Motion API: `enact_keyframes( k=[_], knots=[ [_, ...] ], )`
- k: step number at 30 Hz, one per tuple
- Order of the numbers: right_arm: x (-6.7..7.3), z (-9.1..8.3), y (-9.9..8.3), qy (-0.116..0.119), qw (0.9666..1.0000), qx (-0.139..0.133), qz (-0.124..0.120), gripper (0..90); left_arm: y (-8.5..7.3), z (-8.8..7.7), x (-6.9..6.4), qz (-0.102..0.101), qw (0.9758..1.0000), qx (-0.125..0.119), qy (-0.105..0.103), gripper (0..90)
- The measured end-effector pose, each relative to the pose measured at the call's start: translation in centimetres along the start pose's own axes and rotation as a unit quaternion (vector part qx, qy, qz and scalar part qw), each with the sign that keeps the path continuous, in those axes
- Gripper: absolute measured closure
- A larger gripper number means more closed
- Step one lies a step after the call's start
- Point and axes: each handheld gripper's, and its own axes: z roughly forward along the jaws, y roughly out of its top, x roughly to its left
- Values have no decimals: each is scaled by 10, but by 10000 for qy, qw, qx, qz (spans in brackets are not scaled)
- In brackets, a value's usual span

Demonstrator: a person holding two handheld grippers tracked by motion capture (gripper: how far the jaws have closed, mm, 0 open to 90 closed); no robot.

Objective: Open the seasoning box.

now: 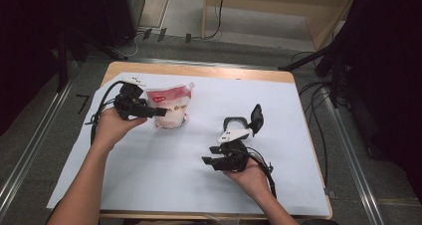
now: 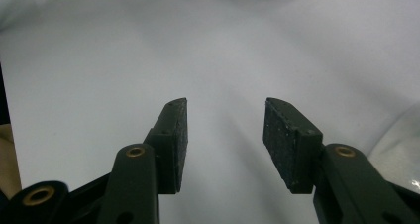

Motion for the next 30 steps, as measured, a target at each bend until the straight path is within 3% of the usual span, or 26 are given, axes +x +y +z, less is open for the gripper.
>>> enact_keyframes(
  k=[6, 11, 14, 21, 30],
  knots=[
    [0, -2, -2, -75, 10000, -12, 49, 511, 2, 6, 1, 6, 10000, -75, 22, 491],
    [0, -1, -3, -82, 10000, -17, 45, 511, 2, 9, 1, -1, 9999, -157, 55, 591],
    [0, -1, -3, -76, 10000, -7, 36, 511, 2, 10, 0, 2, 9999, -117, 34, 725],
    [2, 1, -3, -38, 10000, -59, -11, 511, 0, 13, 2, -91, 9998, -141, -138, 890],
    [2, 2, -1, -26, 9999, -112, -42, 511, 3, 5, -2, -189, 9996, -136, -176, 900]
  ],
)
